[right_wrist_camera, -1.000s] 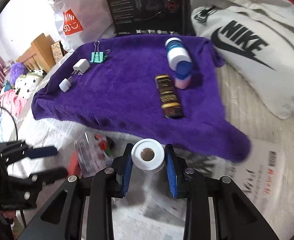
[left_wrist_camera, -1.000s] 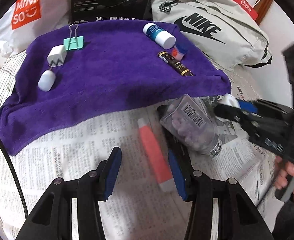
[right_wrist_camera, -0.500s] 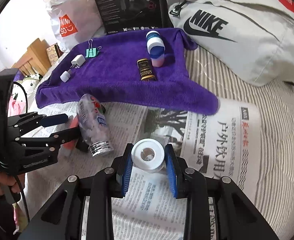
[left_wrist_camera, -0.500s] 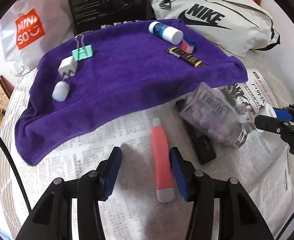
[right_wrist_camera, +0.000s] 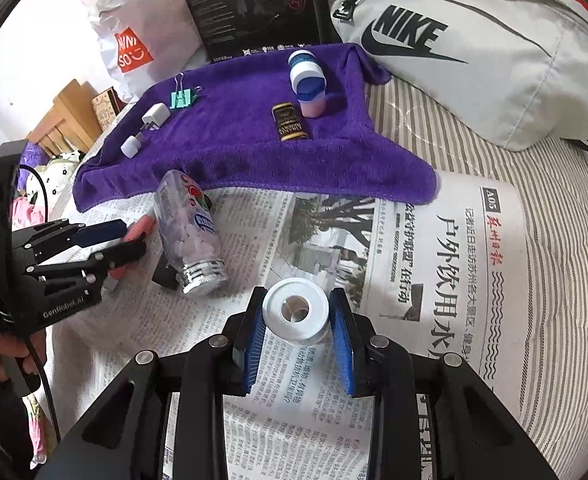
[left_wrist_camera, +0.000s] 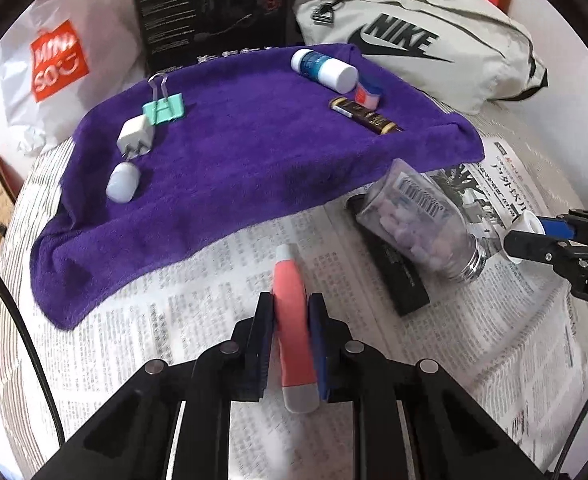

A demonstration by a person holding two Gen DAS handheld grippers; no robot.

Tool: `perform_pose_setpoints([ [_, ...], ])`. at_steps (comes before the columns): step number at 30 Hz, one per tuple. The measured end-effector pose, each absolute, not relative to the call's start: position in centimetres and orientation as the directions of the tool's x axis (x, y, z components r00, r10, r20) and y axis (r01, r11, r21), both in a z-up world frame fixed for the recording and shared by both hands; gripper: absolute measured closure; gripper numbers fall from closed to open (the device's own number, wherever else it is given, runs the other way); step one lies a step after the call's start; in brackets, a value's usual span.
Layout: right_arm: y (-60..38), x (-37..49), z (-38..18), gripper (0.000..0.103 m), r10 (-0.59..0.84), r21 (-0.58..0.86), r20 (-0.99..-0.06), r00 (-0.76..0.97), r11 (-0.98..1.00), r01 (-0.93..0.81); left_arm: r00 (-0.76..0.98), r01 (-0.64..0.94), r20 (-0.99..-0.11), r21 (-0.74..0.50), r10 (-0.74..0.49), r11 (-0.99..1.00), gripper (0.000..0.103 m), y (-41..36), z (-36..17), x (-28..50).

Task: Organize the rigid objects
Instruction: 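Grasp the pink tube with the left tool while the right tool lifts the tape roll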

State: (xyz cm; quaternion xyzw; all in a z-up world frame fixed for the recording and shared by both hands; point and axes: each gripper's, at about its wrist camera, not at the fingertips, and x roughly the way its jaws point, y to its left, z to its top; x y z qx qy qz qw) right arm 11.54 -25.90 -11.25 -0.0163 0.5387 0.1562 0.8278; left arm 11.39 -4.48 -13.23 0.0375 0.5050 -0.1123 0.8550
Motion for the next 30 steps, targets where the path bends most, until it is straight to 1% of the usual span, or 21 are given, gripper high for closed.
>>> perform_pose_setpoints([
  [5,-26.3,11.3,-10.8,0.072,0.242,0.139,-0.892,0.382,0.950,-0.279,0.446,0.198,-0.878,-0.093,-0.174,0.976,0.086,-2.5,-13.2,10.9],
  [13,-25.8,11.3,-11.0,0.072,0.247,0.139,-0.894,0.373,0.946,-0.294,0.455,0.220,-0.885,0.000,-0.102,0.976,0.085,-3.3,-13.5,10.2],
  [15,-25.7,11.2,-11.0,0.072,0.246,0.136,-0.895,0.373,0.945,-0.298,0.455,0.230,-0.885,0.006,-0.102,0.973,0.085,-3.4,-13.4,9.7],
  [18,-25.7,11.0,-10.7,0.072,0.244,0.131,-0.895,0.375,0.944,-0.302,0.462,0.234,-0.878,-0.019,-0.128,0.972,0.085,-2.9,-13.5,9.2],
  [20,-25.7,11.0,-10.5,0.072,0.240,0.124,-0.894,0.378,0.944,-0.305,0.461,0.223,-0.874,-0.056,-0.156,0.973,0.088,-2.3,-13.5,9.4],
  [24,-25.7,11.3,-10.5,0.072,0.236,0.123,-0.895,0.377,0.946,-0.301,0.448,0.209,-0.871,-0.118,-0.202,0.971,0.088,-1.6,-13.4,9.9],
  [30,-25.2,11.3,-10.8,0.072,0.241,0.124,-0.899,0.365,0.941,-0.316,0.448,0.204,-0.867,-0.135,-0.216,0.969,0.088,-1.1,-12.9,10.3],
])
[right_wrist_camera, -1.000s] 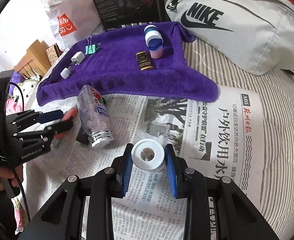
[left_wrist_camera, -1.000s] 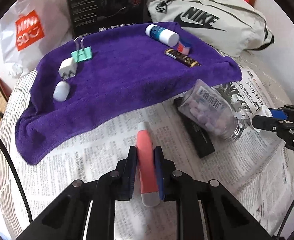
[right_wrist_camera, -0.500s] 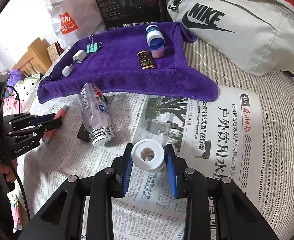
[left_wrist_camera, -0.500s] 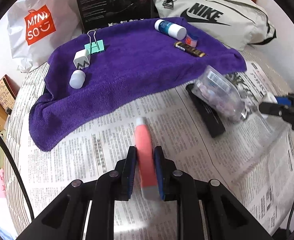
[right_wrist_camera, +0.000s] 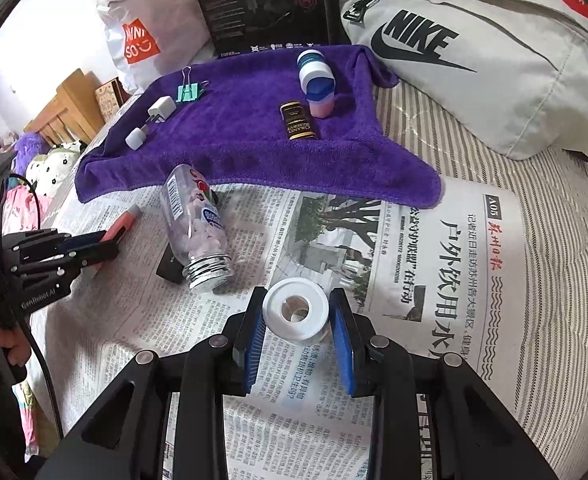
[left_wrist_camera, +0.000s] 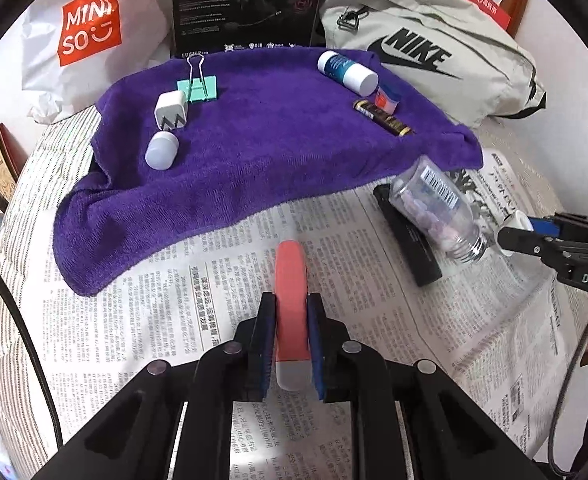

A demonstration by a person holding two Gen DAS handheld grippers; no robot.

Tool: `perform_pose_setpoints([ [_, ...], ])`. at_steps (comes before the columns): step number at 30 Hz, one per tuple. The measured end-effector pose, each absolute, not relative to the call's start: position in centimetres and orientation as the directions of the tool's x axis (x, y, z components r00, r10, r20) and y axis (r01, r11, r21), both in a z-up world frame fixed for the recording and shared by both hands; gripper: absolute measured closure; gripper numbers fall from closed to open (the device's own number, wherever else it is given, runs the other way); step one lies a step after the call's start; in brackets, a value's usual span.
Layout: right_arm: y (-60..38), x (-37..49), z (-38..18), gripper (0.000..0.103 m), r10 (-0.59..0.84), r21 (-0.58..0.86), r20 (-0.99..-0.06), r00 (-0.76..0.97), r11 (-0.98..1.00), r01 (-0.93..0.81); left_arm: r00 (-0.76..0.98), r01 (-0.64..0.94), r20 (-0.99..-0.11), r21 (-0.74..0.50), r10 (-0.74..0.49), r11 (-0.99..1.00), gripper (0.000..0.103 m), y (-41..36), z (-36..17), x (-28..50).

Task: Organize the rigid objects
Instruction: 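Grasp the pink tube with the left tool while the right tool lifts the tape roll, then carry the pink tube and tape roll onto the purple towel and open both tools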

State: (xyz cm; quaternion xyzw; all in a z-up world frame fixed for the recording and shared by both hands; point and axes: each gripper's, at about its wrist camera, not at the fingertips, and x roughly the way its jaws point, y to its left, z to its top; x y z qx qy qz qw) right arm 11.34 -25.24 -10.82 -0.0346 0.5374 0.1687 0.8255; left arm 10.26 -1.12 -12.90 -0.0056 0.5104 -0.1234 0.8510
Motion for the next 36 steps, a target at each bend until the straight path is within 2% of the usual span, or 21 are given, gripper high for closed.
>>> perform_pose_setpoints([
  [3,-25.3,11.4,-10.8,0.072,0.243,0.126,-0.898,0.366,0.941,-0.315,0.454,0.203,-0.856,-0.171,-0.247,0.964,0.088,-0.7,-12.2,10.2],
  [15,-25.7,12.6,-8.4,0.072,0.276,0.138,-0.872,0.404,0.931,-0.339,0.512,0.198,-0.822,-0.170,-0.250,0.965,0.088,1.2,-8.7,12.1],
  [25,-22.5,18.9,-5.3,0.072,0.299,0.104,-0.848,0.437,0.903,-0.416,0.529,0.172,-0.808,-0.200,-0.262,0.965,0.088,3.6,-7.4,16.8],
  [30,-19.6,22.5,-6.7,0.072,0.336,0.142,-0.858,0.388,0.882,-0.449,0.520,0.163,-0.810,-0.217,-0.271,0.962,0.088,3.9,-8.0,19.1],
  [36,-16.8,25.1,-10.3,0.072,0.318,0.146,-0.892,0.320,0.875,-0.463,0.488,0.162,-0.827,-0.228,-0.279,0.960,0.088,3.4,-9.4,22.0],
])
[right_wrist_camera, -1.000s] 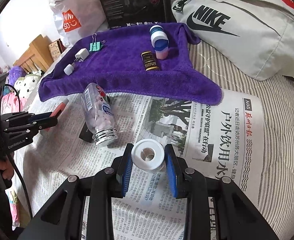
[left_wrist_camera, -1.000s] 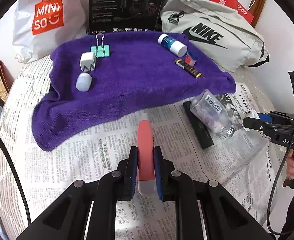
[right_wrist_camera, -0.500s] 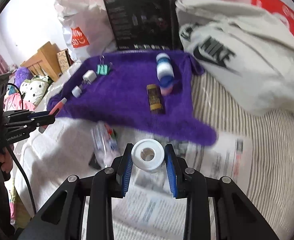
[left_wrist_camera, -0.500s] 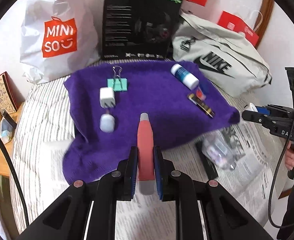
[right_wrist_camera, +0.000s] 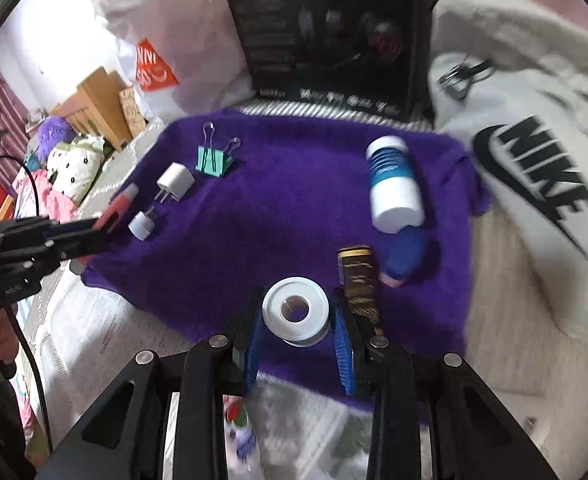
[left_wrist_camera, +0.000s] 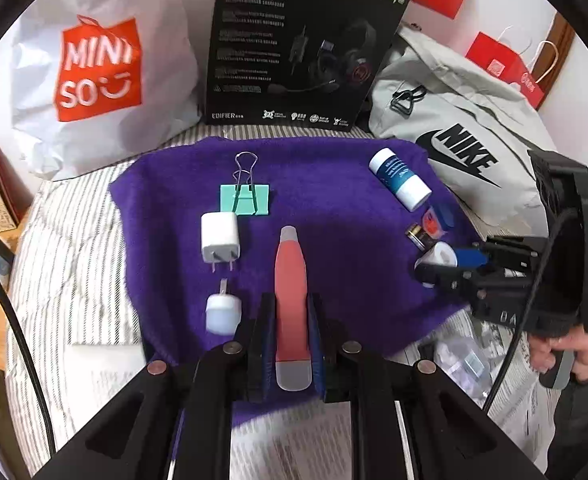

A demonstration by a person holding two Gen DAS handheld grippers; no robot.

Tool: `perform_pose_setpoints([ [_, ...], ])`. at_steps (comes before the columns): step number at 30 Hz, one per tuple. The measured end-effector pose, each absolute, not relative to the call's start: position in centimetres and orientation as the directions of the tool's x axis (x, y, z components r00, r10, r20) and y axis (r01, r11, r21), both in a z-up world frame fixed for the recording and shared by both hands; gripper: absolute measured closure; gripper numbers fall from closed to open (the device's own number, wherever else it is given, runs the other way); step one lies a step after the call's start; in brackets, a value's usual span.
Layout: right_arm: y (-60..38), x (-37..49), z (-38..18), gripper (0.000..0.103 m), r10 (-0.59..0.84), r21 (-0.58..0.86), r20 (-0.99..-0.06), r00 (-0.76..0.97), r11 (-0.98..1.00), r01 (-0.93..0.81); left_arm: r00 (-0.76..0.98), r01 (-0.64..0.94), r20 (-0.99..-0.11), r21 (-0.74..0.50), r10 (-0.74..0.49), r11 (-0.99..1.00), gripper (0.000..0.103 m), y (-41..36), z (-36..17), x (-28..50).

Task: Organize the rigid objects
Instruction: 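Carry the pink tube and tape roll onto the purple towel and open both tools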

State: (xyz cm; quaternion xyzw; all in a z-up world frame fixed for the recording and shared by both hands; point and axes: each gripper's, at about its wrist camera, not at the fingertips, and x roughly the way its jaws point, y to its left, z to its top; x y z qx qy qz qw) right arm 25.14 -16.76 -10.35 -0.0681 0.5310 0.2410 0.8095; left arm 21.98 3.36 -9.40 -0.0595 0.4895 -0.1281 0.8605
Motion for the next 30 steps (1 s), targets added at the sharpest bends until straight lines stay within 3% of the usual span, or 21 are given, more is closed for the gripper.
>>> perform_pose_setpoints([
  [13,-15.4,26.7,-13.0,0.072,0.286,0.098,-0.913,0.292,0.847,-0.523,0.436,0.159,-0.873,-0.166,-0.220,0.973,0.088,2.1,-13.2,26.6],
  [24,-15.3,26.7,-13.2,0.072,0.296,0.084,-0.909,0.295,0.821,-0.565,0.453,0.166,-0.863,-0.165,-0.224,0.972,0.087,2.2,-13.3,26.4],
  [27,-15.3,26.6,-13.2,0.072,0.299,0.081,-0.907,0.297,0.815,-0.574,0.445,0.165,-0.864,-0.180,-0.236,0.970,0.083,2.3,-13.3,26.1],
  [30,-15.5,26.3,-13.1,0.070,0.307,0.082,-0.904,0.299,0.808,-0.583,0.436,0.174,-0.865,-0.191,-0.249,0.966,0.069,2.1,-13.1,25.4],
])
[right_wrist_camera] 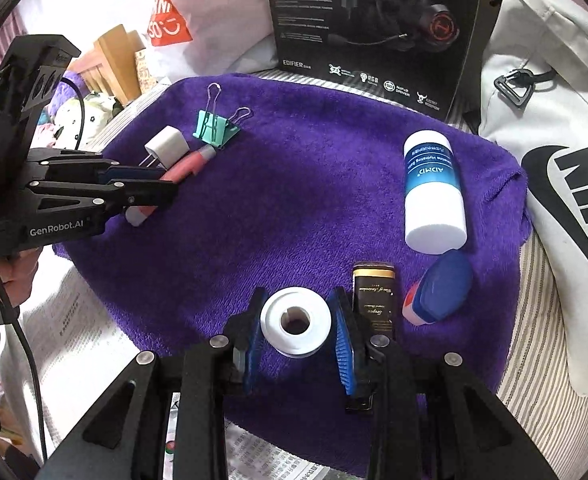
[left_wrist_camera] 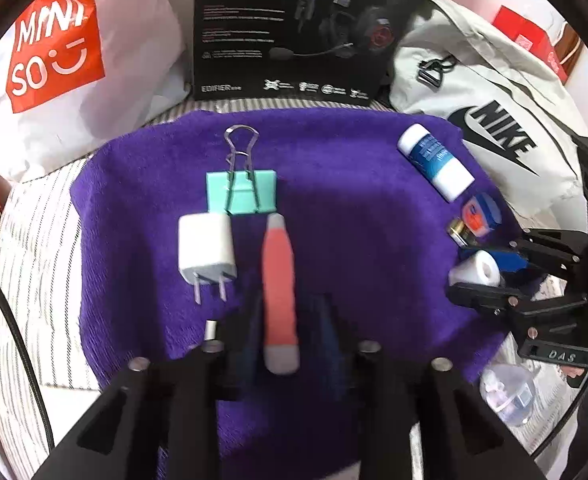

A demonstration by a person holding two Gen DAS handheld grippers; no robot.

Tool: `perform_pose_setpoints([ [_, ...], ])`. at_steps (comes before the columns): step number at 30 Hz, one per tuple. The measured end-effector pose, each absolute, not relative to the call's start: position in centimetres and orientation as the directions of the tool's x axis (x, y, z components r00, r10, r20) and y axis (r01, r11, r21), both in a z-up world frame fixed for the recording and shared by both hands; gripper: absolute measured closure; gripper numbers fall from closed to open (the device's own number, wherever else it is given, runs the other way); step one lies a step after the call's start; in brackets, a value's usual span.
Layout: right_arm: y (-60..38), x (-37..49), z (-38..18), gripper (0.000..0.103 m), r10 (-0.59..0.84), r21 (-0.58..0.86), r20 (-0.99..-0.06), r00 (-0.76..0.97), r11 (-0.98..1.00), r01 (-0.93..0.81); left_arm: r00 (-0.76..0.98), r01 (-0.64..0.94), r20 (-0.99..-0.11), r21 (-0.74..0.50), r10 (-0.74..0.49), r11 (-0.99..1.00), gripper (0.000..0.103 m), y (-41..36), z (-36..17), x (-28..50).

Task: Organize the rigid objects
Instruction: 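Carry the pink tube and tape roll onto the purple towel and open both tools, then grasp the black rectangular block with the left tool while the right tool grasps the clear pill bottle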

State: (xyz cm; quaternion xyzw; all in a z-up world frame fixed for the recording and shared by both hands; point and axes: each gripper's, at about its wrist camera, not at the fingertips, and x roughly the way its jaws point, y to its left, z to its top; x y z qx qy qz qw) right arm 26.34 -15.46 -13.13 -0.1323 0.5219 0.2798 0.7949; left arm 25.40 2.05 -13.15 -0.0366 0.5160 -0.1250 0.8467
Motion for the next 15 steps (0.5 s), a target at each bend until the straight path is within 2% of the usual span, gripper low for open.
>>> perform_pose_setpoints([
  [2,-15.7,26.4,-13.1,0.066,0.319,0.102,-0.903,0.287,0.810,-0.578,0.431,0.180,-0.870,-0.175,-0.237,0.968,0.061,1.4,-13.0,25.0],
  [10,-18.4,24.2,-10.1,0.065,0.337,0.139,-0.887,0.314,0.846,-0.516,0.475,0.158,-0.850,-0.174,-0.229,0.972,0.061,0.8,-10.2,21.7],
  [15,-20.4,20.4,-6.8,0.060,0.357,0.137,-0.861,0.362,0.849,-0.510,0.493,0.167,-0.839,-0.167,-0.229,0.972,0.061,0.4,-8.6,18.8],
])
